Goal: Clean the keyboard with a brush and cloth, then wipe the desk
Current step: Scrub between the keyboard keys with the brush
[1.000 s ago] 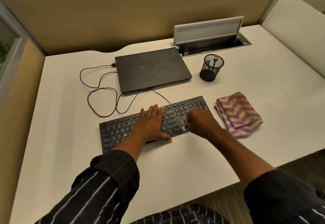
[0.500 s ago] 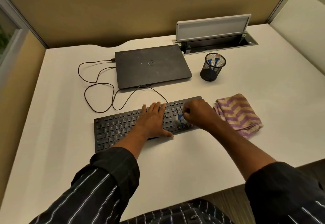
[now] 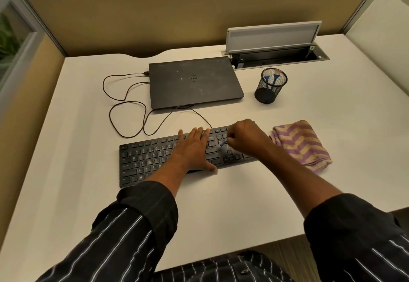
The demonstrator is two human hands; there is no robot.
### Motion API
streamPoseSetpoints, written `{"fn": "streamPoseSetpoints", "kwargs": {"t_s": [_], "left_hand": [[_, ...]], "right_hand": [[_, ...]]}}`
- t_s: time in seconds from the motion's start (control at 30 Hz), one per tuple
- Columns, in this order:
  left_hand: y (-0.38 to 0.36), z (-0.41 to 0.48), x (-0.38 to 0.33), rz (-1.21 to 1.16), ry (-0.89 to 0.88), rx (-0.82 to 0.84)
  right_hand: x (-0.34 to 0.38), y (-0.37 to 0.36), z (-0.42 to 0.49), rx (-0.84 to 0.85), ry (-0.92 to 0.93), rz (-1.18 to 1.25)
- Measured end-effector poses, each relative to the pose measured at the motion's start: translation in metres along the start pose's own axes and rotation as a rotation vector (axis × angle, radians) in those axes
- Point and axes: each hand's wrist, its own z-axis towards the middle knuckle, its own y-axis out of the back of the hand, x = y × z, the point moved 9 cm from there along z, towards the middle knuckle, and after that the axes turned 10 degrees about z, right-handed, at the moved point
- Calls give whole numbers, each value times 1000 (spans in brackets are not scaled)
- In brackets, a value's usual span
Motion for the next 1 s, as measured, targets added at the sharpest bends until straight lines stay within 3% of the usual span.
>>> {"fn": "streamPoseSetpoints", "kwargs": {"t_s": [0.33, 0.53, 0.8, 1.0], "left_hand": [[0, 0, -1, -20, 13, 30], [-1, 0, -1, -26, 7, 28], [-2, 1, 0, -32, 10, 39], [-1, 0, -1, -29, 17, 32]], "right_hand": [[-11, -17, -8, 141, -64, -113], [1, -6, -5, 28, 36, -49], [-9, -20, -19, 132, 6, -106], [-2, -3, -6, -26, -5, 45]]}}
